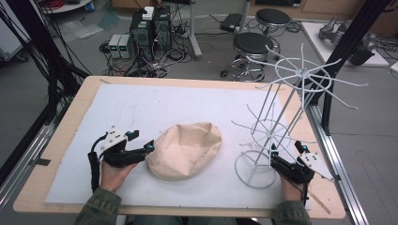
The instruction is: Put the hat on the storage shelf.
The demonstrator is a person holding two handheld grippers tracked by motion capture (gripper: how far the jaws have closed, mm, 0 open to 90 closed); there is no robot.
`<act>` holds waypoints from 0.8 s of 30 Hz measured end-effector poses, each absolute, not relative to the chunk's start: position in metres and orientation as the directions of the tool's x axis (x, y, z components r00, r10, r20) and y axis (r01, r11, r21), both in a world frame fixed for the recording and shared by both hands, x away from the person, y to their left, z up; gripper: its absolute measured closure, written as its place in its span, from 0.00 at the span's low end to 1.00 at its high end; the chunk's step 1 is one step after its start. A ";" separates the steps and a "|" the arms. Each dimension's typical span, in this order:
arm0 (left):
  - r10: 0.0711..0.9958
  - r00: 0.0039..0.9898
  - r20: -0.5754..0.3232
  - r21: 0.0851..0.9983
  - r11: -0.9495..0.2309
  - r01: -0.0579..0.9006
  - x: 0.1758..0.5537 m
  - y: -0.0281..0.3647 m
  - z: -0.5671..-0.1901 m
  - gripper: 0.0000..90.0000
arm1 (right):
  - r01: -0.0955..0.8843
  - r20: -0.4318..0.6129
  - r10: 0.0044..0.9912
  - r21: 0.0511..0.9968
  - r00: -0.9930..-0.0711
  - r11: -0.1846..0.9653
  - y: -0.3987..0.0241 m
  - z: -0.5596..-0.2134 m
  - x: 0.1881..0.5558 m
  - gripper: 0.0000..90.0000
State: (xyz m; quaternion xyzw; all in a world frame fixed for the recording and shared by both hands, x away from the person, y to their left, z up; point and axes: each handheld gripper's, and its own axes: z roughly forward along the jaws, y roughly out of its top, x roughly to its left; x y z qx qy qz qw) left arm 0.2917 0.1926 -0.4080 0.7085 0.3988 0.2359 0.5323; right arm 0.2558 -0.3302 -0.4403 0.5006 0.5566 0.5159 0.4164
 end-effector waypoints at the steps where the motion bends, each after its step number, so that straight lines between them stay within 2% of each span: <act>1: 0.817 0.570 -0.087 0.940 -0.122 0.319 0.295 0.189 -0.408 0.31 | 0.130 0.054 0.987 0.991 -0.153 -0.034 -0.330 -0.440 0.256 0.11; 19: 0.801 0.592 -0.083 0.866 -0.236 0.441 0.333 0.156 -0.407 0.32 | 0.133 0.058 0.987 0.990 -0.152 -0.038 -0.329 -0.441 0.256 0.11; 24: 0.810 0.584 -0.044 0.824 -0.301 0.480 0.342 0.143 -0.412 0.32 | 0.136 0.059 0.987 0.990 -0.152 -0.038 -0.329 -0.440 0.256 0.11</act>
